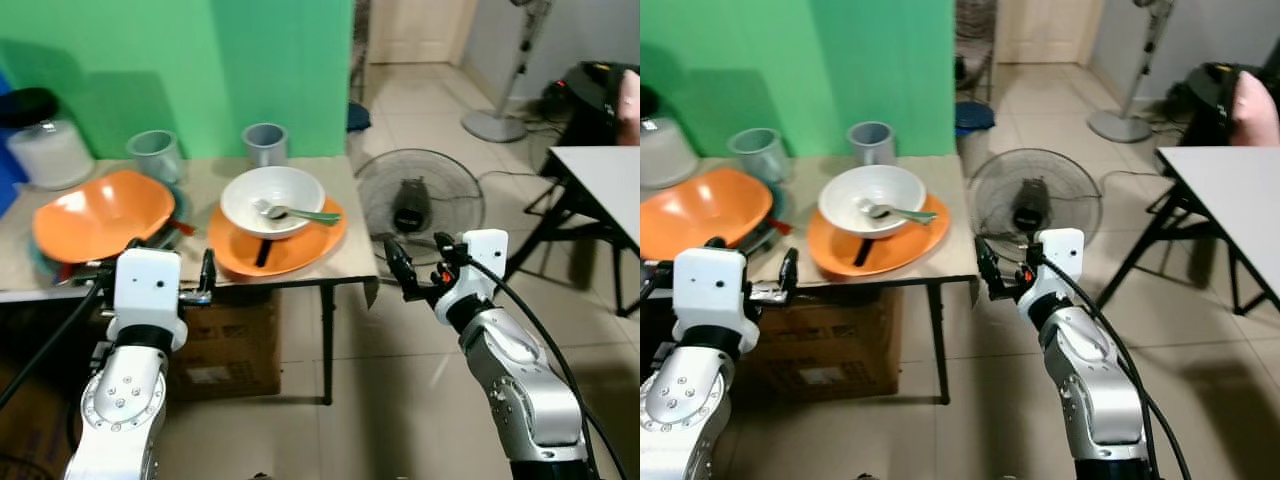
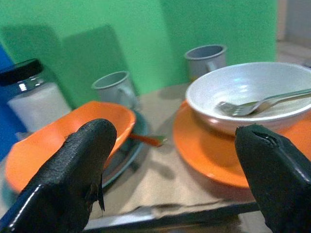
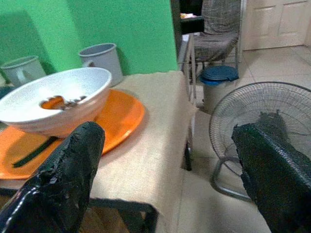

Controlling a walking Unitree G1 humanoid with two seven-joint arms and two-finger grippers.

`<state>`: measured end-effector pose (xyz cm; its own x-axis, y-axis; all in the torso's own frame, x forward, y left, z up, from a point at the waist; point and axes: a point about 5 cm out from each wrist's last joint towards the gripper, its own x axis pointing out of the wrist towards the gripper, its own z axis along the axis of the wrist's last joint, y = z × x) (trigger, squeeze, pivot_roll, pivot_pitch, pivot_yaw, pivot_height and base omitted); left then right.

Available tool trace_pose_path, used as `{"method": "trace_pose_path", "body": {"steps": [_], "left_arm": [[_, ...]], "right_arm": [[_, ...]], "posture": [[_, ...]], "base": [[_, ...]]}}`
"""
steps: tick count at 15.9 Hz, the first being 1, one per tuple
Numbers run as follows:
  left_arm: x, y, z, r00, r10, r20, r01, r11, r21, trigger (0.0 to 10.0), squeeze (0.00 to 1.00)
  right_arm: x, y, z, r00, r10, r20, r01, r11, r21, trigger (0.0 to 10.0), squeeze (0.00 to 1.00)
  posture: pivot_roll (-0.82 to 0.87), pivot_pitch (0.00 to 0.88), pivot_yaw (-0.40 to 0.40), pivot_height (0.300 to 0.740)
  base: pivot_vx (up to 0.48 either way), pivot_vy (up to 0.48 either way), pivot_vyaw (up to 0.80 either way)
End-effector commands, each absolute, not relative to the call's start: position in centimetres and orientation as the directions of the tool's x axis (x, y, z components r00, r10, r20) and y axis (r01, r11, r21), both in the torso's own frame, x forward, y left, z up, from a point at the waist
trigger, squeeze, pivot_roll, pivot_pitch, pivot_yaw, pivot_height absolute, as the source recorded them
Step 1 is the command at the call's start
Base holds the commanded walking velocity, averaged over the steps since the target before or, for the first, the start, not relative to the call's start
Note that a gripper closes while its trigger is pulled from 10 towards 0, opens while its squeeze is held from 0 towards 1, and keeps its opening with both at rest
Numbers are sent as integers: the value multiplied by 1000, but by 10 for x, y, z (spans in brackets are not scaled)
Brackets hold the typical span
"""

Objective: Setting the table

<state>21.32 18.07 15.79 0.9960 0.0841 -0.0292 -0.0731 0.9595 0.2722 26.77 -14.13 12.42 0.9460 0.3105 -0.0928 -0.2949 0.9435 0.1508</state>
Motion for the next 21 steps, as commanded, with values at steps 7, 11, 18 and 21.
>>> {"method": "trace_pose_path", "body": {"steps": [7, 11, 18, 21], "left_arm": [[215, 171, 168, 1000, -26, -11, 28, 959, 281, 10000, 0], [213, 169, 170, 999, -51, -12, 52, 957, 285, 10000, 0], [203, 163, 170, 995, -89, -40, 97, 951, 294, 10000, 0], [208, 160, 172, 973, -210, -94, 230, 917, 325, 10000, 0]], "right_arm": [[282, -116, 149, 904, 425, -37, -415, 897, 150, 10000, 0], [283, -102, 167, 832, 554, -12, -547, 825, 141, 10000, 0], [289, -93, 199, 702, 710, 46, -706, 686, 175, 10000, 0], [303, -79, 195, 632, 750, -194, -755, 653, 64, 10000, 0]], "posture": [[-11, 0, 24, 740], [-7, 0, 22, 740], [16, 0, -5, 740], [6, 0, 6, 740]], "base": [[301, 0, 114], [334, 0, 0], [224, 0, 343], [0, 0, 0]]}}
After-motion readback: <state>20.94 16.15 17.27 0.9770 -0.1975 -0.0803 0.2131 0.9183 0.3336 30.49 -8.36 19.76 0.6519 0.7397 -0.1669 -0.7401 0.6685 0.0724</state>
